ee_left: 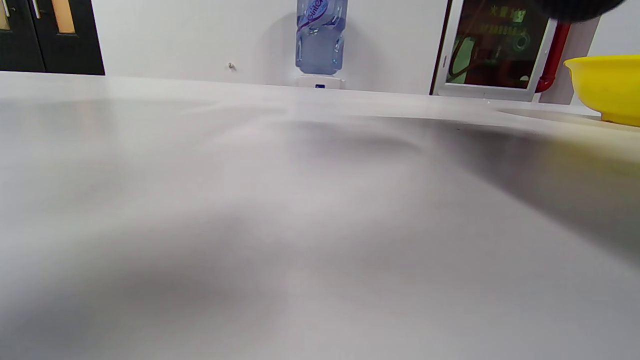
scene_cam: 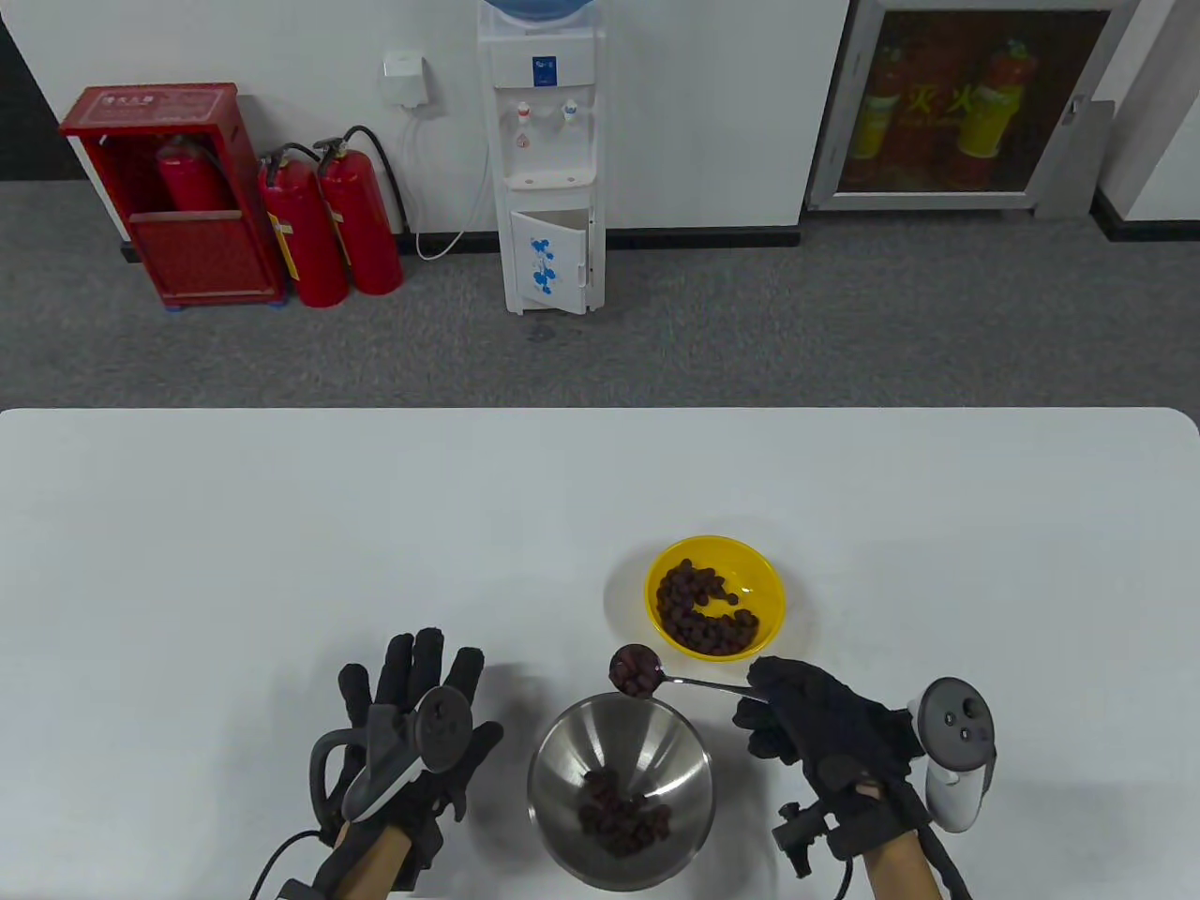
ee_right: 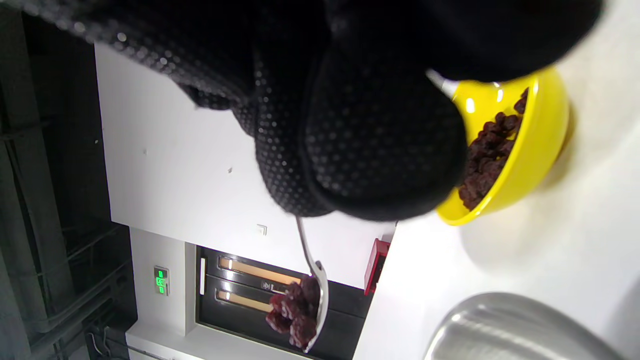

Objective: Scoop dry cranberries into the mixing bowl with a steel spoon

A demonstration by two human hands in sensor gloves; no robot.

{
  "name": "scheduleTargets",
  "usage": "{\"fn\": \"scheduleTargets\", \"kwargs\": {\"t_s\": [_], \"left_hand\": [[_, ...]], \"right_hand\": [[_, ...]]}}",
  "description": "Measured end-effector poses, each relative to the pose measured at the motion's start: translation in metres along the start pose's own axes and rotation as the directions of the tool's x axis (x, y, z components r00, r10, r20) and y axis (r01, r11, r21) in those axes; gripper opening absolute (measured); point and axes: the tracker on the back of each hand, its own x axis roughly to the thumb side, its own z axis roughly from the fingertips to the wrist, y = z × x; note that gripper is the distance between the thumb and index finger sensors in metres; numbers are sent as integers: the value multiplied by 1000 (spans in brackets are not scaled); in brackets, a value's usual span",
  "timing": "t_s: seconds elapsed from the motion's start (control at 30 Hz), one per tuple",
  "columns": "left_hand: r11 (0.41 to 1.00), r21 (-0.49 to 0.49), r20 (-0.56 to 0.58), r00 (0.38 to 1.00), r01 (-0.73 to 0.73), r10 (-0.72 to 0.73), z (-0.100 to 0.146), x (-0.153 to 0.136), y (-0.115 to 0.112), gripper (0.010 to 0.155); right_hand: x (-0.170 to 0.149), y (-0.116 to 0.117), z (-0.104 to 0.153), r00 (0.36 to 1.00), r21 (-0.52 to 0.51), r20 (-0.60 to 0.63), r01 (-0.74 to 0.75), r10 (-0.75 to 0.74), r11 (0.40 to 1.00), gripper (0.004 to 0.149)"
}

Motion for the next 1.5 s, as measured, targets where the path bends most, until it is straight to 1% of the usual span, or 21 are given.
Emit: {"fn": "scheduleTargets", "kwargs": {"t_s": [0.5, 0.6, 0.73, 0.87, 0.97, 1.17, 1.4, 1.47, 1.5], "left_hand": [[1000, 2, 4, 1000, 0, 0, 0, 0, 0, 78], [1000, 3, 5, 1000, -2, 2, 0, 1, 0, 78], [1000, 3, 5, 1000, -1, 1, 0, 1, 0, 78], [1000, 4, 6, 1000, -1, 1, 1, 1, 0, 78], [1000, 4, 6, 1000, -2, 2, 1, 1, 0, 78], [1000, 2, 7, 1000, 1, -1, 1, 1, 0, 78], [1000, 0, 5, 1000, 1, -1, 1, 1, 0, 78], [1000, -3, 5, 1000, 1, -1, 1, 2, 0, 78], [1000, -4, 5, 1000, 3, -3, 1, 2, -1, 79]], "right_hand": [[-10, -3, -4, 991, 56, 37, -132, 130, 990, 39], [-9, -3, -4, 984, 53, 63, -169, 165, 984, 39], [-6, -2, -3, 961, 49, 133, -250, 241, 967, 39], [-6, -1, -4, 960, 60, 157, -245, 233, 968, 38], [-5, -1, -3, 952, 36, 174, -262, 252, 964, 38], [-7, 0, -4, 948, 33, 174, -275, 266, 961, 38], [-11, 5, -5, 943, 6, 141, -305, 302, 952, 41], [-11, 7, -4, 932, -21, 140, -334, 334, 942, 43], [-10, 8, -4, 926, -62, 146, -342, 348, 938, 44]]}}
